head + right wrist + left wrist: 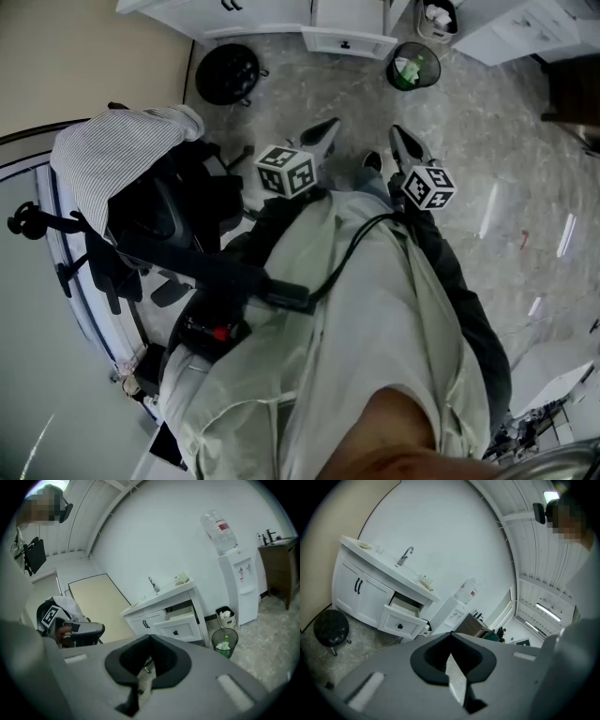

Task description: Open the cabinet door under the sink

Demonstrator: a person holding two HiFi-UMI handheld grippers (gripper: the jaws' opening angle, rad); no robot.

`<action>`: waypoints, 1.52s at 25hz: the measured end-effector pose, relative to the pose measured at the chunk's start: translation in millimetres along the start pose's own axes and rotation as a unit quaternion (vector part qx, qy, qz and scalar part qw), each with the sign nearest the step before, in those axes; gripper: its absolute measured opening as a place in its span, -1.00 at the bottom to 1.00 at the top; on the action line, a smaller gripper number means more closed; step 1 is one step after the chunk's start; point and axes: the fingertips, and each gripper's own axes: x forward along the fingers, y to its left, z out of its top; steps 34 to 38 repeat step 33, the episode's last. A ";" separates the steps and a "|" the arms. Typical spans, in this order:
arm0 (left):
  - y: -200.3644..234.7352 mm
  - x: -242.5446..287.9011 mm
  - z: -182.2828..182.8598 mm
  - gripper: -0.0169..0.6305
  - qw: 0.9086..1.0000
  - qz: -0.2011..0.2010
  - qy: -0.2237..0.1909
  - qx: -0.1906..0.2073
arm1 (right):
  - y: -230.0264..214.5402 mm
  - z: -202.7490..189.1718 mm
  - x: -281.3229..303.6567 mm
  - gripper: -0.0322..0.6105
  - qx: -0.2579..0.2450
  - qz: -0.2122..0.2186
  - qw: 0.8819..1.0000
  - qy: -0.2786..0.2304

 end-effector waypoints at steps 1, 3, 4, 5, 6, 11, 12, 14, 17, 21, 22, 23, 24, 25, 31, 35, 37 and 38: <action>-0.7 1.9 -0.6 -0.92 1.000 -0.002 0.002 0.000 | -2.2 -0.5 -0.9 -0.89 0.001 -0.003 1.000 0.000; -2.1 5.9 -1.3 -0.92 1.000 -0.004 0.004 0.001 | -8.0 -1.1 -2.8 -0.89 0.003 -0.010 1.000 -0.001; -3.2 8.0 -1.4 -0.92 1.000 -0.005 0.005 0.001 | -11.6 -0.6 -4.1 -0.89 0.003 -0.013 1.000 -0.001; -4.7 10.3 -1.4 -0.92 1.000 -0.005 0.004 0.002 | -15.2 0.2 -5.7 -0.89 0.004 -0.016 1.000 -0.001; -6.2 12.5 -1.2 -0.92 1.000 -0.006 0.004 0.002 | -18.5 1.3 -7.2 -0.89 0.004 -0.018 1.000 -0.001; -10.8 21.3 2.1 -0.92 1.000 -0.004 -0.002 0.000 | -27.8 9.0 -9.7 -0.89 -0.005 -0.020 1.000 -0.002; -11.4 22.3 2.9 -0.92 1.000 -0.004 -0.005 0.001 | -29.1 10.3 -9.5 -0.89 -0.005 -0.019 1.000 -0.003; -12.3 23.7 3.8 -0.92 1.000 -0.001 -0.008 0.000 | -31.7 11.9 -9.3 -0.89 -0.004 -0.017 1.000 -0.001; -11.7 25.5 6.1 -0.92 1.000 0.004 -0.015 -0.002 | -34.0 14.3 -6.3 -0.89 -0.007 -0.010 1.000 0.003; -10.5 27.6 9.6 -0.92 1.000 0.011 -0.024 -0.004 | -35.2 18.3 -0.9 -0.89 -0.013 0.002 1.000 0.008; -10.4 28.1 10.3 -0.92 1.000 0.014 -0.026 -0.004 | -35.9 19.3 0.2 -0.89 -0.014 0.005 1.000 0.009; -10.2 28.5 10.9 -0.92 0.999 0.016 -0.028 -0.005 | -36.7 20.2 1.2 -0.89 -0.015 0.007 1.000 0.010; -9.9 28.9 11.4 -0.92 0.999 0.019 -0.030 -0.006 | -37.4 21.0 2.2 -0.89 -0.016 0.010 1.000 0.012; -9.6 29.2 12.0 -0.92 0.999 0.021 -0.032 -0.006 | -37.8 21.8 3.2 -0.89 -0.017 0.012 1.000 0.013; -10.8 32.5 13.2 -0.92 0.999 0.031 -0.040 -0.007 | -41.0 25.3 5.8 -0.89 -0.023 0.024 0.999 0.020; -12.4 33.7 12.2 -0.92 0.999 0.034 -0.042 -0.008 | -43.0 25.6 4.8 -0.89 -0.023 0.026 0.999 0.022; -12.4 33.7 12.2 -0.92 0.999 0.034 -0.042 -0.008 | -43.0 25.6 4.8 -0.89 -0.023 0.026 0.999 0.022; -12.4 33.7 12.2 -0.92 0.999 0.034 -0.042 -0.008 | -43.0 25.6 4.8 -0.89 -0.023 0.026 0.999 0.022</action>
